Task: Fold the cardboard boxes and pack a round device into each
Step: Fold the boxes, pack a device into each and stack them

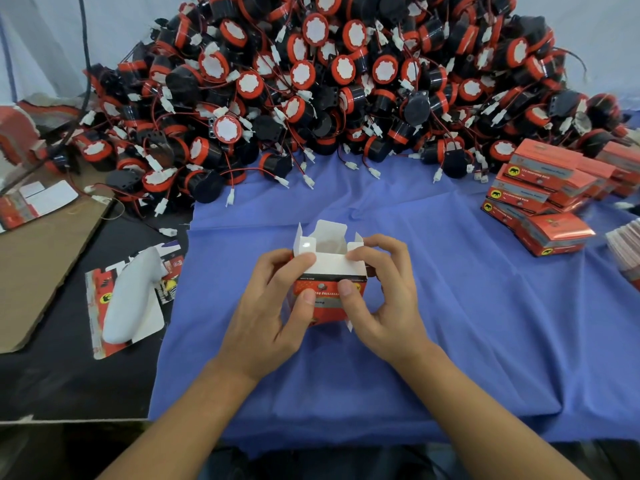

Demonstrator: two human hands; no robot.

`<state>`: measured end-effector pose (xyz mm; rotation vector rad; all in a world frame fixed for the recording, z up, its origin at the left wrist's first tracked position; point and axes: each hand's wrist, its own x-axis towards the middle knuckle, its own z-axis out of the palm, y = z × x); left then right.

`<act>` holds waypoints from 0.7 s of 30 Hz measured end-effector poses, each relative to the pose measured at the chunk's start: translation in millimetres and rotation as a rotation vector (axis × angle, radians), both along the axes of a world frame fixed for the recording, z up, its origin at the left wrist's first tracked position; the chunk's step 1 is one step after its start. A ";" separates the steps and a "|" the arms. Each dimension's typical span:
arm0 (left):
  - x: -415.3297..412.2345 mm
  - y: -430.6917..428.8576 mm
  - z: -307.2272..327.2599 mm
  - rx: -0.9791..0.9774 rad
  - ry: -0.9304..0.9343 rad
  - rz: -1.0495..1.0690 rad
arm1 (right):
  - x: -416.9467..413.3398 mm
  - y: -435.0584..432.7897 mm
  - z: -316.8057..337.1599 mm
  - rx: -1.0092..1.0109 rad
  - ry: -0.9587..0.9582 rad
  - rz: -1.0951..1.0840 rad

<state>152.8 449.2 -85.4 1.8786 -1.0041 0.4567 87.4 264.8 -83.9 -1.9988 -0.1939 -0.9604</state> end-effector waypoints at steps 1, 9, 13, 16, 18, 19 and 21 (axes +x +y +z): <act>-0.5 -0.5 -0.1 0.001 0.003 0.015 | -0.2 0.2 0.1 -0.001 0.007 -0.001; -1.9 -0.7 2.3 0.005 0.054 0.053 | -1.9 1.3 1.6 -0.062 0.040 -0.023; -2.7 -1.2 3.0 0.008 0.048 0.061 | -1.4 1.2 0.2 -0.056 0.045 -0.022; -2.1 -1.7 3.8 0.007 0.013 0.076 | -0.4 1.0 -2.1 -0.070 0.036 -0.017; -1.5 -2.2 3.9 -0.023 -0.022 0.055 | 0.9 0.6 -3.5 -0.076 0.010 -0.006; -1.1 -2.5 4.0 -0.043 -0.034 0.040 | 1.6 0.2 -4.2 -0.075 -0.006 0.002; -0.5 -2.8 3.5 -0.081 -0.040 0.018 | 1.5 -0.3 -4.9 -0.026 -0.011 0.028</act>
